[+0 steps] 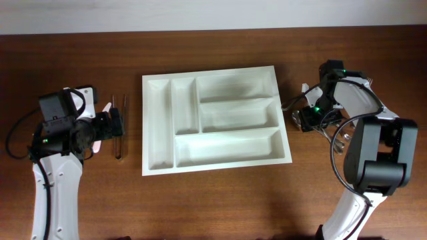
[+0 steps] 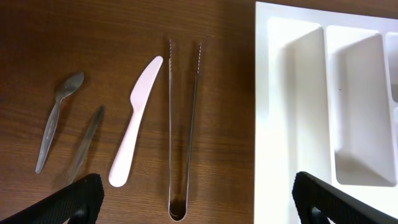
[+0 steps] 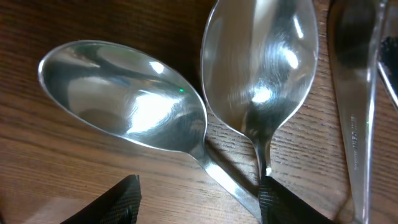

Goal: Pack container
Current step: 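Lower the right gripper and grasp a metal spoon by its handle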

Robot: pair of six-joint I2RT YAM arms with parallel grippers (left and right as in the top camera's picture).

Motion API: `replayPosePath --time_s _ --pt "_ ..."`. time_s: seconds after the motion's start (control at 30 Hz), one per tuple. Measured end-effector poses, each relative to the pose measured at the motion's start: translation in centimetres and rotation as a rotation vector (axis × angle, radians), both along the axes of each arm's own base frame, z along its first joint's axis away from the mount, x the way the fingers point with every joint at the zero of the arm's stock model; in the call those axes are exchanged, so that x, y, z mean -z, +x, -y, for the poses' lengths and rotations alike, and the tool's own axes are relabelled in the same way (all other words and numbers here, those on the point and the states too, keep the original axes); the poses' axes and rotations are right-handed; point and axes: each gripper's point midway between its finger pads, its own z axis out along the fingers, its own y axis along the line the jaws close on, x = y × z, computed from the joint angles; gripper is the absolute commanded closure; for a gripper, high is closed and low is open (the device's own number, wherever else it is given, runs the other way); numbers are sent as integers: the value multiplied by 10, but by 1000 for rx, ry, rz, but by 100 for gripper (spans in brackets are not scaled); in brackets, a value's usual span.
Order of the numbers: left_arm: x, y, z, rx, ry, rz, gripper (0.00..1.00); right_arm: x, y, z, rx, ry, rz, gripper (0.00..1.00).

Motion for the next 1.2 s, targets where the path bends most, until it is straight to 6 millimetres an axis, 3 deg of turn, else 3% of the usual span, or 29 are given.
replayPosePath --time_s 0.4,0.57,0.9,1.1,1.2 --pt "0 0 0 0 0 0 1 3 6 1 1 -3 0 50" --pt "0 0 0 0 0 0 1 11 -3 -3 3 20 -49 49" --pt "0 0 0 0 0 0 1 11 -2 -2 13 24 -45 49" --pt "0 0 0 0 0 0 1 12 2 20 80 14 -17 64" --pt "0 0 0 0 0 0 1 12 -3 38 147 15 -21 64"
